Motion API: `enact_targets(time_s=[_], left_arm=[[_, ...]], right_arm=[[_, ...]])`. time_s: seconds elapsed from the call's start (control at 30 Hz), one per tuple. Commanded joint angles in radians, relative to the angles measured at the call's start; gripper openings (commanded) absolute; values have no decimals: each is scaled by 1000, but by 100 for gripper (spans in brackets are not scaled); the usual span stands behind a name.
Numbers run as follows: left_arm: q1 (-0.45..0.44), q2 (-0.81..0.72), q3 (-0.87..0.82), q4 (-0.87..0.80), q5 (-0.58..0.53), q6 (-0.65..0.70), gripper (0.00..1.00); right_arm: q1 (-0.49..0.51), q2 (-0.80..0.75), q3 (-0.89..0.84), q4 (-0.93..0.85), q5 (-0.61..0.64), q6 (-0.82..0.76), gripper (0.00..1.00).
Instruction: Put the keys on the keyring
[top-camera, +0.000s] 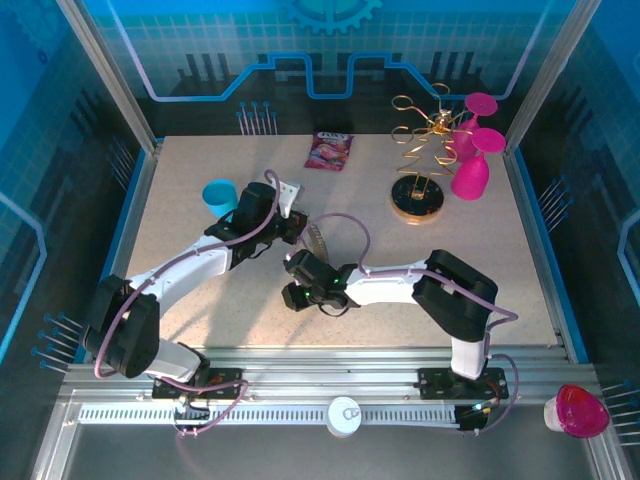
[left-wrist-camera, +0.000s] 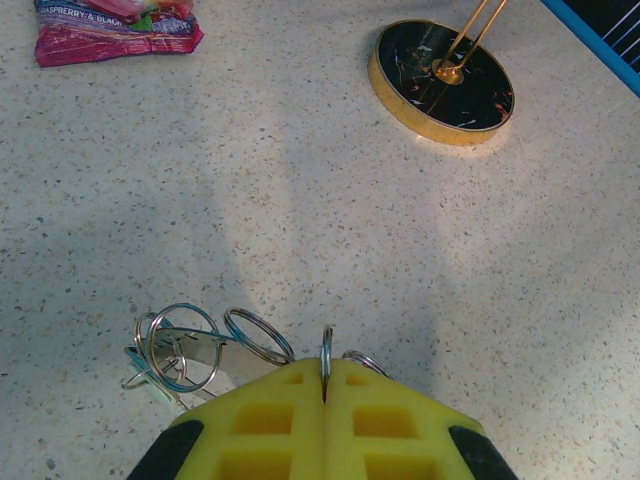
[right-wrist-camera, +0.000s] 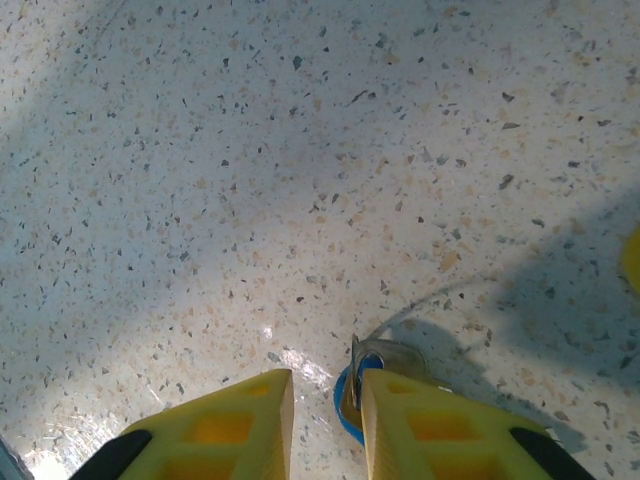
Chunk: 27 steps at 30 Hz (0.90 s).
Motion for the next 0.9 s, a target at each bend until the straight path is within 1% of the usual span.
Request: enact_targets(time_s=[0.0,0.3,0.47,0.57,0.63,0.73,0.87], left_arm=[[0,-27,-9,19,-3,16,0],[0,-26,-11,22,-1,14,0],[1,-26,-11,22,-3,14,0],[1,-27,-10,21,-4,15,0],[0,-28,-8,20,-5,16,0],[1,-28,-8,18,-5,25,0],[0,-30,-7,18,-9,43,0]], right_arm=[[-9,28,30,-31,13,10,25],[-8,47,43,-56,29,20,22],[-10,58,55,-65,24,20,13],[-9,41,45,-63,28,17,4],[-10,10,27,-61,37,11,0],[-21,-79,-29,-75,18,-16,0],[-58,-230,-125,-201,9,-57,0]])
